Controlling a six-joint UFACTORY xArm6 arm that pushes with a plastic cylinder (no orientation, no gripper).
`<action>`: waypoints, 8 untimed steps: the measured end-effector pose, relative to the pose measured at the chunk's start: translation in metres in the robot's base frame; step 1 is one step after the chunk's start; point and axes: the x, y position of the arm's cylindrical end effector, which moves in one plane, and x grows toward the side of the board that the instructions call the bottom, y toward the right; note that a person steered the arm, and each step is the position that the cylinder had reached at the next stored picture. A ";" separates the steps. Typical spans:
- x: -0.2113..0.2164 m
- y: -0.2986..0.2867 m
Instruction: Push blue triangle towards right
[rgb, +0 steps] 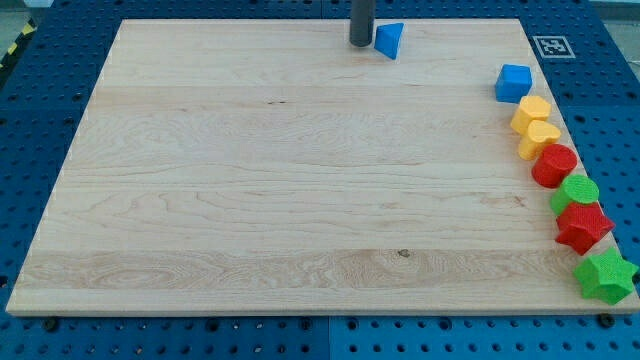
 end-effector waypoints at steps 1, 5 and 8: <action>0.000 0.026; 0.013 0.057; 0.014 0.065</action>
